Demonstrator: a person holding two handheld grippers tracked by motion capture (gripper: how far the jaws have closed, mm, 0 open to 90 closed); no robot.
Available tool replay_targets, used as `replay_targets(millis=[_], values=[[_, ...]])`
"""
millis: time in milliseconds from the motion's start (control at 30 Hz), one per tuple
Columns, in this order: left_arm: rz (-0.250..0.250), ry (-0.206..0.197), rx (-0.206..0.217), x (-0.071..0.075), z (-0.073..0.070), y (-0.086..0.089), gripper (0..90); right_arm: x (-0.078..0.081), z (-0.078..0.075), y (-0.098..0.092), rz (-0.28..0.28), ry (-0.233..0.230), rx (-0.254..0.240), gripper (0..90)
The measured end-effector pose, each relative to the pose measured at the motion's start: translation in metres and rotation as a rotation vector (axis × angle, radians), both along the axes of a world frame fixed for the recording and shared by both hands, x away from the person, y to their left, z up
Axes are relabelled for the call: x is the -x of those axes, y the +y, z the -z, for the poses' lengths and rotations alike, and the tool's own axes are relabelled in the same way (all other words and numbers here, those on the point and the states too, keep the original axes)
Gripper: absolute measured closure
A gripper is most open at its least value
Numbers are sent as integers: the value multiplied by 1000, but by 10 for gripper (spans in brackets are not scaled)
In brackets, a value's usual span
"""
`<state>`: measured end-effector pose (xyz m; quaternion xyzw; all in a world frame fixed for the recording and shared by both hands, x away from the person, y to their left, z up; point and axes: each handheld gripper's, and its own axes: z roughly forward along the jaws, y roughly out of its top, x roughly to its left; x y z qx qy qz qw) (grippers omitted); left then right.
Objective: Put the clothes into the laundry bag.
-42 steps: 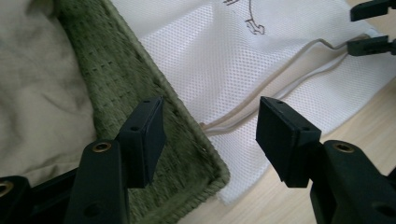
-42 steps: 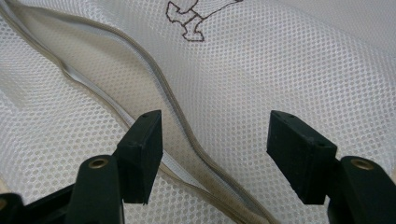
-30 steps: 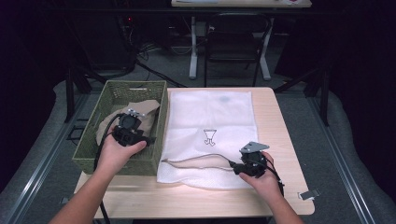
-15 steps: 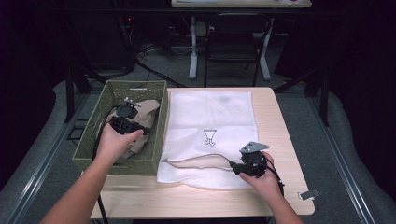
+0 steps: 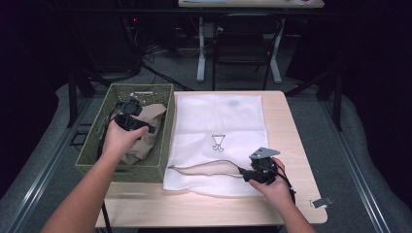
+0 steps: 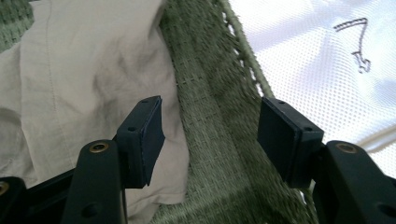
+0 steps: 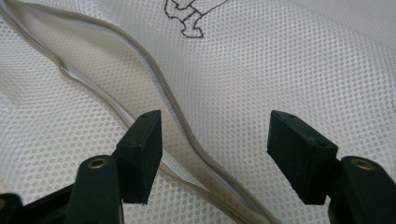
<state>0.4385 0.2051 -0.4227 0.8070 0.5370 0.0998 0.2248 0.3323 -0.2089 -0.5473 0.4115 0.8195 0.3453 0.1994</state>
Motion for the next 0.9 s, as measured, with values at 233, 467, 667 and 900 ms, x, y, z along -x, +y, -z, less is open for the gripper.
replay_targets(millis=[233, 467, 667, 900], values=[[-34, 10, -16, -11, 2, 1, 396, 0, 0, 0, 0, 0, 1, 354], [-72, 33, -20, -21, 7, 6, 395, 0, 0, 0, -2, 1, 2, 355], [-95, 36, -17, -27, 11, 7, 395, -1, 0, 0, -4, 2, 3, 354], [-124, 49, -19, -34, 16, 9, 393, -1, 1, -1, -4, 2, 3, 354]])
